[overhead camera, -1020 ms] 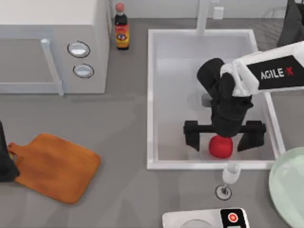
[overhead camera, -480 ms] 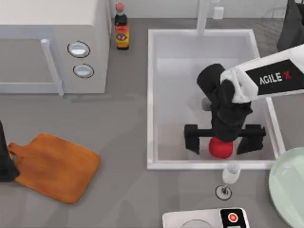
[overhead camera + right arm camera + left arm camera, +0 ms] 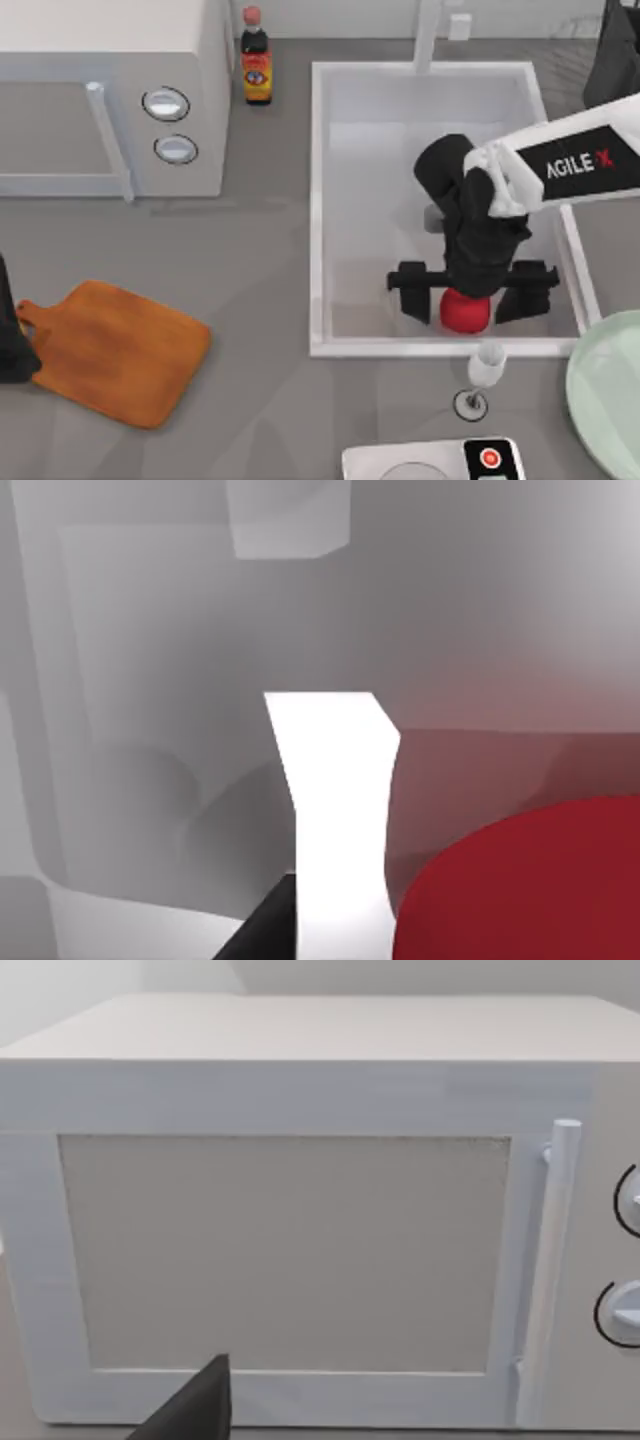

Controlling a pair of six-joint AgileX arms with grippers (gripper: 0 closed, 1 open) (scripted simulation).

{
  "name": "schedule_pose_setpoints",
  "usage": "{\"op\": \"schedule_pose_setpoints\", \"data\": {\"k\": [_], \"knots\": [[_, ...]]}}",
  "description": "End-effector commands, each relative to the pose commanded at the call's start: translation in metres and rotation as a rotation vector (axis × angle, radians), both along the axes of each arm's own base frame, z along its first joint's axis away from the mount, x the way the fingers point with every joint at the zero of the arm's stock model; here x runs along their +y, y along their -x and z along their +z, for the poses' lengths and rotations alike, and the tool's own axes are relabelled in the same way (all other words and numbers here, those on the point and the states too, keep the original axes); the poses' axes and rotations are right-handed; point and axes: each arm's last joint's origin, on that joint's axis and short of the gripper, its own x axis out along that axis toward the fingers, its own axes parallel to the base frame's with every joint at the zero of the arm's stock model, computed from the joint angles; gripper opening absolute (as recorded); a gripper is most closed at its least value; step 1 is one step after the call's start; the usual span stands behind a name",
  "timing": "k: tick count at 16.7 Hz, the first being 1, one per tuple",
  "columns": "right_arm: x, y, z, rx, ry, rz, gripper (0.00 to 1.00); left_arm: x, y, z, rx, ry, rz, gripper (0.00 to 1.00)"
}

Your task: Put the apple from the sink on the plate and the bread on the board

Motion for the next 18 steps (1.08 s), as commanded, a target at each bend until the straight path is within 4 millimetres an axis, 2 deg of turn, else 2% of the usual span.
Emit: {"op": "schedule_pose_setpoints", "data": {"k": [4,5,12,13,15,18], "knots": [[0.000,0.000,0.000,0.000,0.000,0.000,0.02,0.000,0.000,0.000,0.000,0.000,0.000,1.00],[0.000,0.000,0.000,0.000,0.000,0.000,0.00,0.000,0.000,0.000,0.000,0.000,0.000,1.00],[0.000,0.000,0.000,0.000,0.000,0.000,0.00,0.000,0.000,0.000,0.000,0.000,0.000,1.00],[0.001,-0.006,0.028,-0.049,0.000,0.009,0.00,0.000,0.000,0.000,0.000,0.000,0.000,1.00],[0.002,-0.007,0.034,-0.051,-0.001,0.009,0.00,0.000,0.000,0.000,0.000,0.000,0.000,1.00],[0.003,-0.009,0.064,-0.049,0.001,0.009,0.00,0.000,0.000,0.000,0.000,0.000,0.000,1.00]]}}
